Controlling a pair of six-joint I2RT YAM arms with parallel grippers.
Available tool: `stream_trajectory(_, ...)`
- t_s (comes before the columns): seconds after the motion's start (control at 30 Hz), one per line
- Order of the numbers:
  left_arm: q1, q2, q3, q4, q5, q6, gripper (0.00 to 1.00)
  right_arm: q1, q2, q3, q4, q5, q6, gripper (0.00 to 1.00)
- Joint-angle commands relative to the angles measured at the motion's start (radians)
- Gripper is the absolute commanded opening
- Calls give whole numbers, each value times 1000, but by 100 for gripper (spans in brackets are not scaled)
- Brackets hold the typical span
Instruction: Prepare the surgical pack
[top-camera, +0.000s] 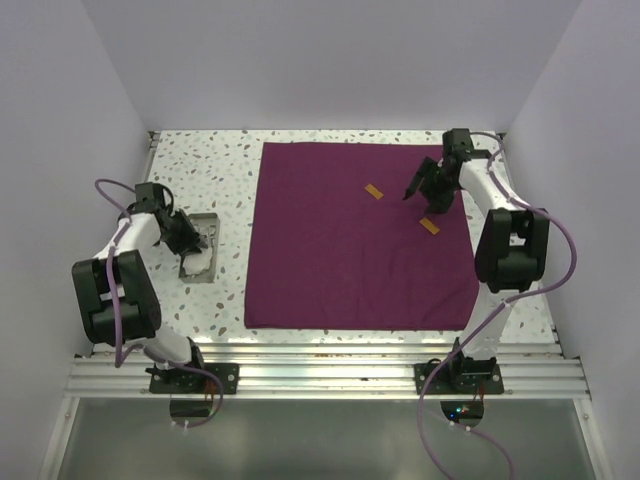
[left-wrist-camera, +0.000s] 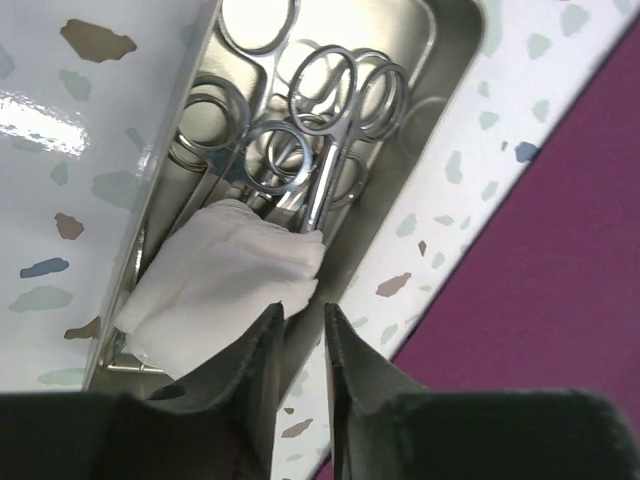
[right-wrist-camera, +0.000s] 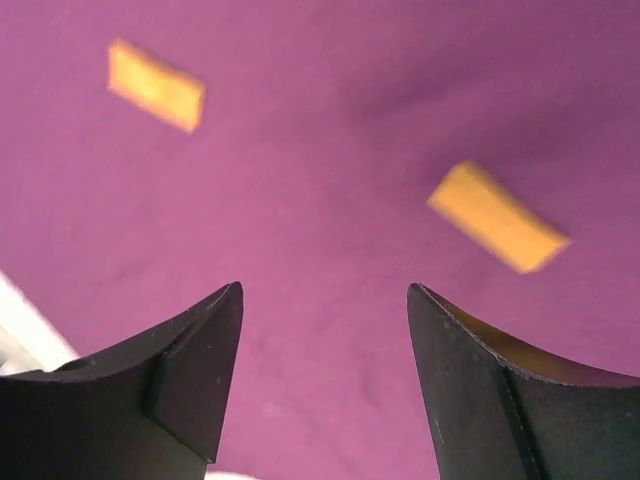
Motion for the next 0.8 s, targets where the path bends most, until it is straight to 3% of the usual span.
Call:
stream_trajectory(0.0,9,-62,26,-4,61,14,29,0,36,89,-85,160,-66,70)
stream_trajectory(0.2,4,-120,-4,43,143,-9,45,0,126,160,-197,254,-244,79)
stream_trajectory(0.4,-20,-120,-58,101,207,-23,46,-26,87,75,-143,297,-289,79)
stream_trajectory(0.77,-62,-129,-46,89,240,-27,43,-147,39,-72,-2,58,-233,67)
